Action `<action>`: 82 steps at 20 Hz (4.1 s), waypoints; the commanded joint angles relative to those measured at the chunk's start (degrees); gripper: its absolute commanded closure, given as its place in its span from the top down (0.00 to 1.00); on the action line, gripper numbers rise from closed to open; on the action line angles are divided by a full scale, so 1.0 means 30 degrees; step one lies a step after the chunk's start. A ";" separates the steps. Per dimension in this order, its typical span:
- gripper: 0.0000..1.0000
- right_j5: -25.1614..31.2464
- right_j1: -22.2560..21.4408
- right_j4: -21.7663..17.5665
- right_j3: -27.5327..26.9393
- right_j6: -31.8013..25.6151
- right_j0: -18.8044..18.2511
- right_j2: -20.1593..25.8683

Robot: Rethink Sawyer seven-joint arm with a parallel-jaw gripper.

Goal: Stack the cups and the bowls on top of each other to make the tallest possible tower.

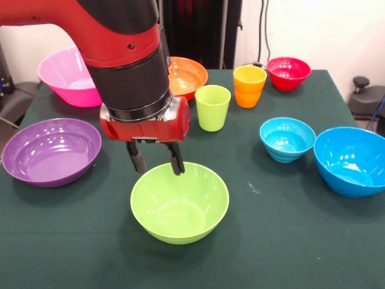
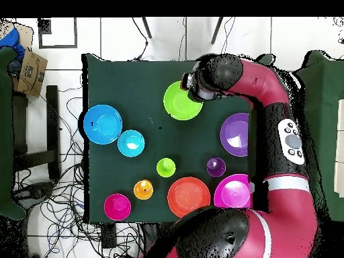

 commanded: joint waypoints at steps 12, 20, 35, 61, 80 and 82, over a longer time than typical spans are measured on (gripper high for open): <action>1.00 0.2632 0.1493 -0.3055 -0.1940 -0.3985 0.0752 -0.0088; 1.00 0.3121 0.1612 -0.3331 -0.2431 -0.4782 0.0095 0.0177; 1.00 0.3124 0.3001 -0.3789 -0.4062 -0.5903 -0.0359 0.0526; 1.00 0.2679 0.2506 -0.2997 -0.2747 -0.4582 0.0196 0.0628; 1.00 0.2754 0.2900 -0.2585 -0.3140 -0.3335 0.1326 0.0828; 1.00 0.2541 0.2937 -0.2613 -0.3106 -0.3155 0.1551 0.0803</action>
